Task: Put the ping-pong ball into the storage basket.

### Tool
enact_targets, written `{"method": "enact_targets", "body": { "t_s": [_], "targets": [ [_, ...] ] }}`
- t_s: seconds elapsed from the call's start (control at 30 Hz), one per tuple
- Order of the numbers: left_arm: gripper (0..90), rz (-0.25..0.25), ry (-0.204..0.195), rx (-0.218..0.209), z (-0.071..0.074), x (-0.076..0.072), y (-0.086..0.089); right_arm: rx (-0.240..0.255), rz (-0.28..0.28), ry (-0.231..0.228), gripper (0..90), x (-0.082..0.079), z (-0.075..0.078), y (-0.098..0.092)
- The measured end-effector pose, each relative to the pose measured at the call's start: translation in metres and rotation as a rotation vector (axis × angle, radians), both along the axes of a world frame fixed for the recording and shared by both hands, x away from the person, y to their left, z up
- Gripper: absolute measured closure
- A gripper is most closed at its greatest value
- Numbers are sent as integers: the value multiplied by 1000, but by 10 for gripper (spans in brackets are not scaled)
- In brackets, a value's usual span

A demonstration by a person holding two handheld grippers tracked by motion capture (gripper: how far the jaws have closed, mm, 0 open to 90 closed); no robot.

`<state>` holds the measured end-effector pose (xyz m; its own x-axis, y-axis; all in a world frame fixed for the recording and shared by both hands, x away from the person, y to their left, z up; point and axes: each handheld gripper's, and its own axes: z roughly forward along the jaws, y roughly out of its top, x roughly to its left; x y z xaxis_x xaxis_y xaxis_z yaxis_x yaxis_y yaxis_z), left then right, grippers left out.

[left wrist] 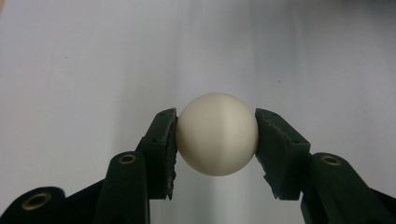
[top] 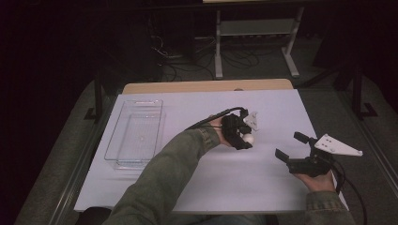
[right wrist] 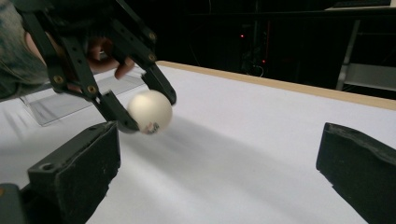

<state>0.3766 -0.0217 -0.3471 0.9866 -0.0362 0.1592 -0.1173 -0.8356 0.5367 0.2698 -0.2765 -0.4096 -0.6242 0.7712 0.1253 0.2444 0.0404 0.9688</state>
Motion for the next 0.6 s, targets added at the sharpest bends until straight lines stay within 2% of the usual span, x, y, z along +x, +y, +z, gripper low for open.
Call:
{"method": "enact_targets", "body": {
  "t_s": [0.3,0.6],
  "targets": [
    [509,13,-5,-3,14,-1,12,-10,20,5,0,1,0,5],
    [509,16,-31,-3,30,-2,22,-10,22,3,0,1,0,6]
  ]
}}
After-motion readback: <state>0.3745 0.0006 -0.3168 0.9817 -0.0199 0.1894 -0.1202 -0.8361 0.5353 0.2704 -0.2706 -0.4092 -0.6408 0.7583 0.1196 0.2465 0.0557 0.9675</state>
